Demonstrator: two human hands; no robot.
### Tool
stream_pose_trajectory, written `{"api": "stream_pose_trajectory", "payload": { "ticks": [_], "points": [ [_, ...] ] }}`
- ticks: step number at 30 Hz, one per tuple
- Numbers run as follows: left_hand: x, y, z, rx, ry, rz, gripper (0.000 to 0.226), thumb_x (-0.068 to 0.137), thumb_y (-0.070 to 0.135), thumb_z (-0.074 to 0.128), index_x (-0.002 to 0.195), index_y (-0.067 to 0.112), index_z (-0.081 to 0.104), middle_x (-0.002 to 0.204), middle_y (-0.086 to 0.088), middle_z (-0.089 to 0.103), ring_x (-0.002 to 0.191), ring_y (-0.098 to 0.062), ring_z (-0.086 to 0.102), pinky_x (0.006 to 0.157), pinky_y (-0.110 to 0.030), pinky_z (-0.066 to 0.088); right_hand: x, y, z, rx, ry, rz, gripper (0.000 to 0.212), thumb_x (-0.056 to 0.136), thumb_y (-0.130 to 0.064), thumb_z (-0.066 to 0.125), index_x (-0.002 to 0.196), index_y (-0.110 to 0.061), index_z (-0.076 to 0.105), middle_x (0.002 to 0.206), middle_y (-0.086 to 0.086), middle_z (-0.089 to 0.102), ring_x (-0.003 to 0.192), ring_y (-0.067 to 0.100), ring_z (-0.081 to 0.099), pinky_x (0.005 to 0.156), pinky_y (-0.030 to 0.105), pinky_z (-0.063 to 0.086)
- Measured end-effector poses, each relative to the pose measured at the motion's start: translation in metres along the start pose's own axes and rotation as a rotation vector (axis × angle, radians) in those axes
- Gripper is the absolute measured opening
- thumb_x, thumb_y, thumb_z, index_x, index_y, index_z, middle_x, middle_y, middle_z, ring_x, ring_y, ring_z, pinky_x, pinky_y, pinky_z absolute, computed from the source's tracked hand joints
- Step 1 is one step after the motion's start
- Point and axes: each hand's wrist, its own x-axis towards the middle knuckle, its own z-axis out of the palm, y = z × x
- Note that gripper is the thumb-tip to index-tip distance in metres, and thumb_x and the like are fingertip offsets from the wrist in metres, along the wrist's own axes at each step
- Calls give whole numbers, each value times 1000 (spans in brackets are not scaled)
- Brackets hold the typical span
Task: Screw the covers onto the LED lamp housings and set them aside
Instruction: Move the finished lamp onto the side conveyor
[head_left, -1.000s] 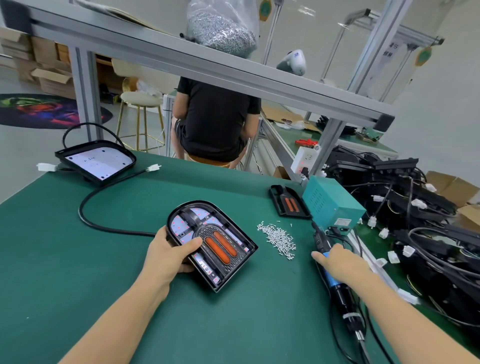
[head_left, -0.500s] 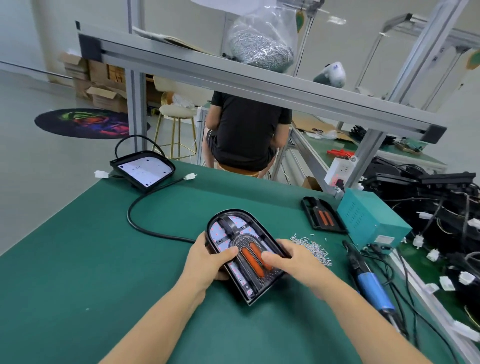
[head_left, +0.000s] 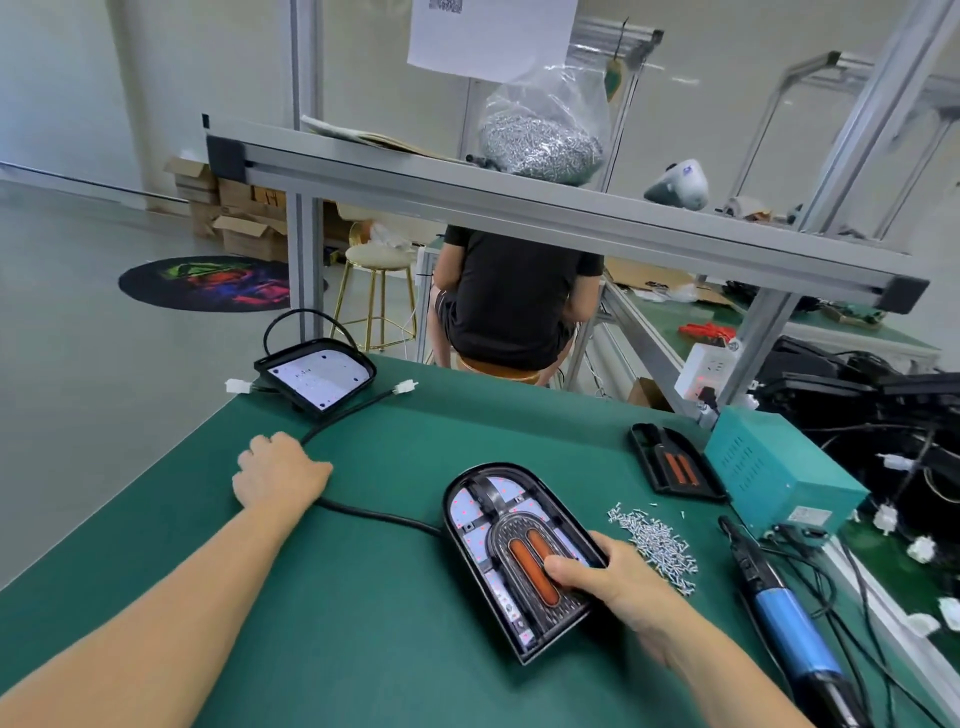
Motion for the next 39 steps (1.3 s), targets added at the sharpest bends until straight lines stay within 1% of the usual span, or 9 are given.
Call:
{"api": "stream_pose_trajectory", "payload": {
  "ticks": [3,5,14,17,20,24,29,35,39],
  "points": [
    [9,3,-1,-81,-10,21,7,82,8,53,87,3,54,97,-16,55,85,-34,55,69,-34,44,-1,1,0,21,5,-17,60,58,-36,84,108,-9,66,96,6,76,88,19,72,76,22,53],
    [16,1,0,-213,-10,26,10,78,-1,48,69,2,49,73,-14,54,63,-29,48,57,-29,37,-2,3,-1,37,6,-23,60,58,-35,84,108,-9,65,96,7,76,86,19,72,75,22,53],
    [13,0,2,-738,70,169,25,85,-4,56,89,20,65,85,2,65,76,-19,55,71,-29,40,-4,11,1,151,65,-134,50,73,-36,80,107,-2,65,99,15,74,83,20,67,83,37,53],
    [7,8,-9,-841,96,285,25,87,-3,57,84,21,66,84,5,66,82,-17,56,78,-26,40,-4,1,6,171,82,-240,41,75,-30,82,104,-4,66,90,6,73,79,14,65,74,24,52],
    [-3,22,-28,-955,95,355,28,86,-5,59,78,21,66,79,3,63,77,-14,55,73,-17,42,-1,-18,7,109,98,-367,30,73,-18,80,98,-8,67,85,-2,73,76,8,65,70,15,49],
    [-23,43,-53,-1072,41,468,33,82,-13,57,73,16,69,71,2,63,58,1,55,60,-4,43,4,-44,9,-47,94,-453,24,72,-10,85,88,-12,66,78,-4,69,71,9,61,72,20,48],
    [-45,64,-78,-1069,-78,649,29,83,-17,52,87,4,71,58,6,62,57,-9,47,61,-6,43,4,-59,22,-37,99,-547,27,64,-15,85,83,-13,65,83,-7,67,76,9,60,74,17,46],
    [-70,82,-104,-931,-337,948,34,81,-20,50,77,7,72,68,9,67,63,-5,48,61,-13,39,9,-63,26,-93,78,-554,19,77,-8,80,73,-18,65,136,-18,52,125,-9,48,102,12,35],
    [-79,95,-111,-934,-411,1027,37,80,-20,50,76,9,74,68,5,67,63,-3,49,57,-12,37,7,-63,34,66,-6,-542,20,80,-9,78,73,-20,64,119,-12,68,111,1,62,97,20,45]
  ]
}}
